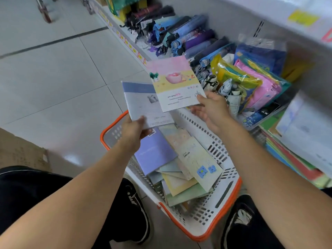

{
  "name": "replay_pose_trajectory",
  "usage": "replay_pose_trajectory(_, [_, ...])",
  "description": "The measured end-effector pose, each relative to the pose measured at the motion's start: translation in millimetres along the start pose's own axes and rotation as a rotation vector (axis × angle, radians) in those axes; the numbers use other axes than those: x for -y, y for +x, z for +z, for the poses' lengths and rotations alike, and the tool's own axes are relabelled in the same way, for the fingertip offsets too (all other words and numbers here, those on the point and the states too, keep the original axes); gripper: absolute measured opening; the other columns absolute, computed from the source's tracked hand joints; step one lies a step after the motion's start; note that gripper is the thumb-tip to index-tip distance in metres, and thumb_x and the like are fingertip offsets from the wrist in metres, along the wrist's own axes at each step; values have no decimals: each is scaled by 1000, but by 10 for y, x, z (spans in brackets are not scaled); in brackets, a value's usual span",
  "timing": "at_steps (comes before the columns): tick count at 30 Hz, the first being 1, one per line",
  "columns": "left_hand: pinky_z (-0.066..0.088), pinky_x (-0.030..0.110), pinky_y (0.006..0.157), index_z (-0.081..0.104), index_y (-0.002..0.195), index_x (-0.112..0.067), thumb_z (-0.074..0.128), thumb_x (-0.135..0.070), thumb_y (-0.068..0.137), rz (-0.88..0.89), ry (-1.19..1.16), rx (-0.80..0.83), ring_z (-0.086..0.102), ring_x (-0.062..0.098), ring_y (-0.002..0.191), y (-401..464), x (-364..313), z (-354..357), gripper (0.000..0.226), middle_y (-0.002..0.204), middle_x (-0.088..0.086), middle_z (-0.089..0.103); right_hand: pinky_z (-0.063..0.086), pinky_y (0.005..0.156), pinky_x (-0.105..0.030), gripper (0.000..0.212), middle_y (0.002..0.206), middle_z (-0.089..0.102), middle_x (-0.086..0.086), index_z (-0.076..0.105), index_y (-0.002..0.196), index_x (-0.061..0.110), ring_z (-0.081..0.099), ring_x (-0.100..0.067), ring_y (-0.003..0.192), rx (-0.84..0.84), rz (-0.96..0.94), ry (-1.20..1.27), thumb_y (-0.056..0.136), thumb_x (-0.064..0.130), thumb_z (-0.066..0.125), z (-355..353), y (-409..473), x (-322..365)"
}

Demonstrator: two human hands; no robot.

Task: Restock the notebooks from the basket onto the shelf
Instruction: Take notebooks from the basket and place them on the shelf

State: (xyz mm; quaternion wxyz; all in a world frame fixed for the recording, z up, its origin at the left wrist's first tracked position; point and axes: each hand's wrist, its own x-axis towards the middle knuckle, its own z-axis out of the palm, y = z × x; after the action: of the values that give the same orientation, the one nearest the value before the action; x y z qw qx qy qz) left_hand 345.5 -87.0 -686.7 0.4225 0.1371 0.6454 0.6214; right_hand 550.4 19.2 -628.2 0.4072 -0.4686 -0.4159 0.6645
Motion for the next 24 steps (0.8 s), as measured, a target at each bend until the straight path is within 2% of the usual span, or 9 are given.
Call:
replay_pose_trajectory(4, [49, 21, 48, 52, 121, -22, 51, -27, 101, 12, -153, 255, 62, 11, 54, -185, -480, 463, 21, 91, 0, 70, 56, 53, -27, 10, 91, 74, -17, 66, 94, 6, 68, -19, 58, -20, -3, -40, 97, 4, 57, 27, -151, 169])
replay_pose_trajectory(6, [45, 20, 44, 55, 119, -27, 48, -41, 100, 62, -89, 289, 65, 12, 58, -288, -732, 633, 25, 90, -2, 72, 53, 53, -28, 11, 85, 72, -16, 63, 84, 3, 64, -17, 56, -95, -88, -228, 95, 7, 61, 24, -146, 303])
replay_pose_trajectory(8, [44, 20, 42, 58, 115, -31, 52, -48, 96, 140, -35, 344, 68, 14, 69, -401, -1013, 810, 26, 96, 0, 73, 48, 53, -29, 14, 82, 65, -14, 61, 84, 2, 55, -14, 56, -141, -157, -317, 93, 12, 64, 15, -137, 569])
replay_pose_trajectory(10, [47, 21, 44, 58, 119, -29, 62, -38, 94, 221, -24, 424, 69, 11, 73, -495, -1274, 986, 27, 100, -1, 73, 48, 54, -29, 14, 86, 64, -14, 59, 88, 2, 52, -16, 61, -124, -191, -307, 93, 15, 64, -4, -164, 894])
replay_pose_trajectory(12, [51, 21, 48, 58, 121, -27, 64, -19, 93, 234, -56, 501, 70, 8, 76, -545, -1518, 1154, 29, 102, -5, 73, 52, 54, -29, 11, 100, 70, -14, 56, 98, 8, 61, -18, 66, -75, -195, -246, 94, 14, 64, -55, -242, 1244])
replay_pose_trajectory(15, [55, 21, 53, 62, 116, -32, 60, -15, 95, 176, -73, 638, 72, 8, 82, -575, -1900, 1454, 27, 102, -9, 75, 54, 52, -30, 32, 109, 71, -15, 51, 122, 14, 70, -24, 69, 25, -198, -143, 94, 14, 65, -232, -365, 1792])
replay_pose_trajectory(18, [56, 21, 54, 63, 115, -30, 59, -17, 96, 142, -24, 746, 73, 10, 83, -619, -2305, 1845, 23, 102, -4, 75, 55, 49, -27, 20, 98, 74, -16, 61, 118, 11, 69, -24, 60, 118, -190, -72, 98, 10, 58, -449, -466, 2278])
replay_pose_trajectory(22, [58, 21, 60, 61, 117, -20, 58, -19, 97, 215, -27, 823, 73, 13, 87, -734, -2748, 2457, 20, 110, 4, 73, 54, 48, -23, 15, 91, 73, -13, 64, 109, 6, 66, -18, 54, 15, -235, 131, 99, 4, 54, -676, -348, 2743])
replay_pose_trajectory(24, [59, 27, 68, 51, 125, -19, 62, -20, 96, 204, -73, 832, 71, 22, 97, -787, -2876, 2705, 31, 115, 3, 70, 53, 46, -20, 16, 96, 70, -13, 62, 109, 5, 63, -19, 60, -61, -241, 259, 99, 1, 51, -760, -157, 2940])
